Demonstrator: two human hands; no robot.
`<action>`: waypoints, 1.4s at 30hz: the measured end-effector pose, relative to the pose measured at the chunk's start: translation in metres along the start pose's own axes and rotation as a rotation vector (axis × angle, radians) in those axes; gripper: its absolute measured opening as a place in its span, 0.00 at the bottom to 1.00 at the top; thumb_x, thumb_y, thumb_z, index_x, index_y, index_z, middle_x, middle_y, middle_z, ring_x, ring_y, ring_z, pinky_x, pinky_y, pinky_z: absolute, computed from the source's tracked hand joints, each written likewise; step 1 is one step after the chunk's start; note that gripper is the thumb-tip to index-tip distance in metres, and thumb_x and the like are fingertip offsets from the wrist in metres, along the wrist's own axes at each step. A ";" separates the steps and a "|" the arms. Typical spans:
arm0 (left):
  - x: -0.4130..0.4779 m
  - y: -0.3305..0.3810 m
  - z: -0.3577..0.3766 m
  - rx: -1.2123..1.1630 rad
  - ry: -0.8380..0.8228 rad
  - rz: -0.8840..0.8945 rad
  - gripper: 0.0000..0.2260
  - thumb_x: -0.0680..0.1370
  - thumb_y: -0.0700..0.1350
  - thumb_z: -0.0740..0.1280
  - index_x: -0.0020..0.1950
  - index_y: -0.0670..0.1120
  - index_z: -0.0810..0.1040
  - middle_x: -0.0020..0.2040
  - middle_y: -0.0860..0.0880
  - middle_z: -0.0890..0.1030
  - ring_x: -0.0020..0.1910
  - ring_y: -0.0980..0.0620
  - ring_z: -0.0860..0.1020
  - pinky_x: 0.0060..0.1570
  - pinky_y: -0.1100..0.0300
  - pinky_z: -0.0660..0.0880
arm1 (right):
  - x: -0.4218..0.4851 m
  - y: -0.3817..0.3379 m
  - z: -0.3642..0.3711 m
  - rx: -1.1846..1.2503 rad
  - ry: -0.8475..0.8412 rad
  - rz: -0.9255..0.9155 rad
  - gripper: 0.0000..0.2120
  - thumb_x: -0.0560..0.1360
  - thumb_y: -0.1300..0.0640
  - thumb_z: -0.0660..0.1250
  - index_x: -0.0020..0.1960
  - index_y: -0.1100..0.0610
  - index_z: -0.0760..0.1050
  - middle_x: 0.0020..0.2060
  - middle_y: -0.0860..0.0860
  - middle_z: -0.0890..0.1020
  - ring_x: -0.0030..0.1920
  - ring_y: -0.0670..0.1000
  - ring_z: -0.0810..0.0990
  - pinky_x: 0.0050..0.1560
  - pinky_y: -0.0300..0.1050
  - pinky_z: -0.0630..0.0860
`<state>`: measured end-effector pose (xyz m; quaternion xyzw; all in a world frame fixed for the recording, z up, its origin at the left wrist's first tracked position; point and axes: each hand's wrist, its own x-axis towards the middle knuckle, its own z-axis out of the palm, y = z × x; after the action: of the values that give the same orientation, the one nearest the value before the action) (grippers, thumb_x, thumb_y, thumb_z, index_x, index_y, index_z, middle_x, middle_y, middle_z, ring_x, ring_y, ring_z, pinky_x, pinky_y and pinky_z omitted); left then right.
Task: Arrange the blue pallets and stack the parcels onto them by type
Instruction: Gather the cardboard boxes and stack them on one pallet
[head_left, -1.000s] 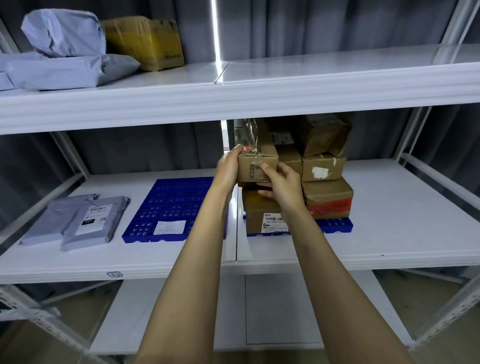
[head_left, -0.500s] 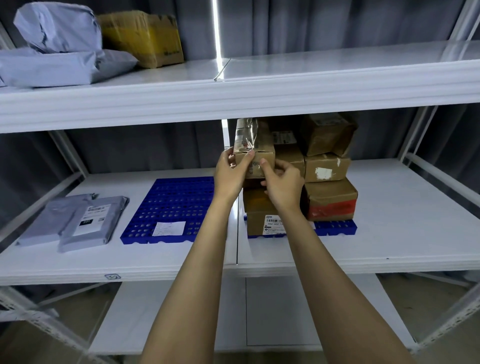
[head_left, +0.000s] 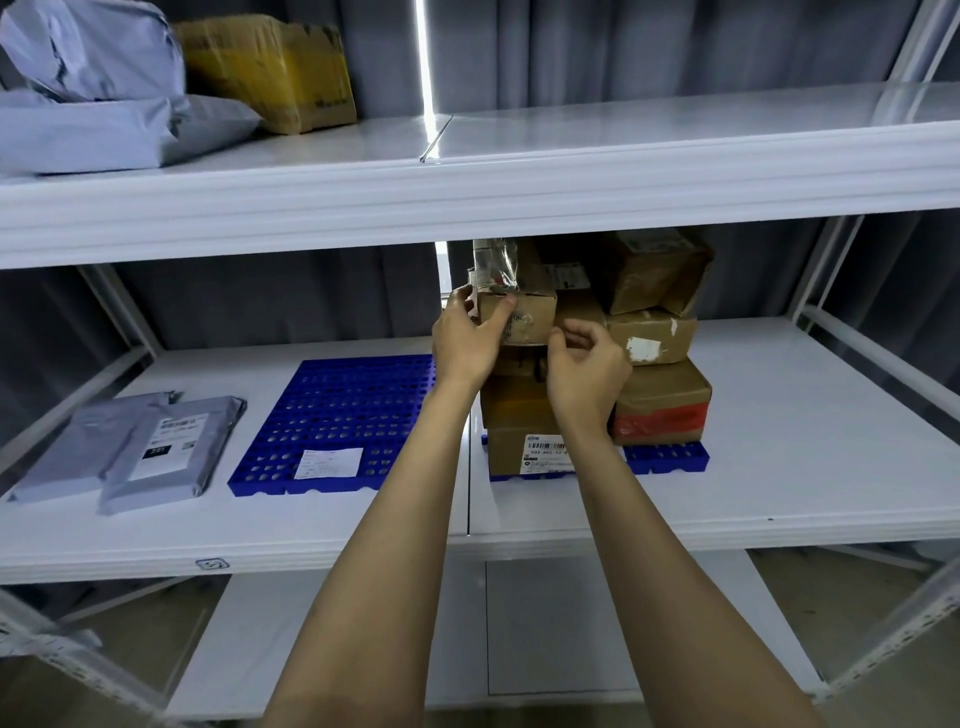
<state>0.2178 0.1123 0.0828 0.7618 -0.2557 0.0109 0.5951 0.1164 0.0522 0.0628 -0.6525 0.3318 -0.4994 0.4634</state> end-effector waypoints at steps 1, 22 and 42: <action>0.000 -0.001 0.000 0.001 0.006 -0.004 0.29 0.73 0.61 0.69 0.67 0.44 0.73 0.60 0.46 0.79 0.59 0.49 0.77 0.56 0.49 0.78 | 0.001 0.001 -0.001 0.000 0.006 0.006 0.11 0.76 0.61 0.68 0.57 0.62 0.79 0.50 0.54 0.83 0.38 0.36 0.75 0.36 0.20 0.69; -0.001 -0.002 0.004 -0.196 -0.083 -0.155 0.24 0.79 0.64 0.56 0.62 0.48 0.74 0.53 0.49 0.81 0.53 0.52 0.79 0.56 0.52 0.77 | 0.006 -0.010 0.016 0.134 -0.038 -0.152 0.15 0.79 0.60 0.64 0.64 0.62 0.75 0.55 0.55 0.82 0.55 0.46 0.79 0.42 0.22 0.72; 0.003 -0.001 0.005 -0.154 -0.111 -0.203 0.49 0.60 0.78 0.57 0.73 0.49 0.64 0.67 0.47 0.74 0.65 0.47 0.73 0.65 0.46 0.70 | 0.002 0.016 0.005 0.067 0.051 -0.054 0.16 0.74 0.66 0.67 0.62 0.61 0.74 0.55 0.55 0.79 0.55 0.50 0.78 0.45 0.27 0.71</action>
<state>0.2194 0.1064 0.0814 0.7353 -0.2098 -0.1112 0.6348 0.1223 0.0461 0.0478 -0.6324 0.3090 -0.5388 0.4629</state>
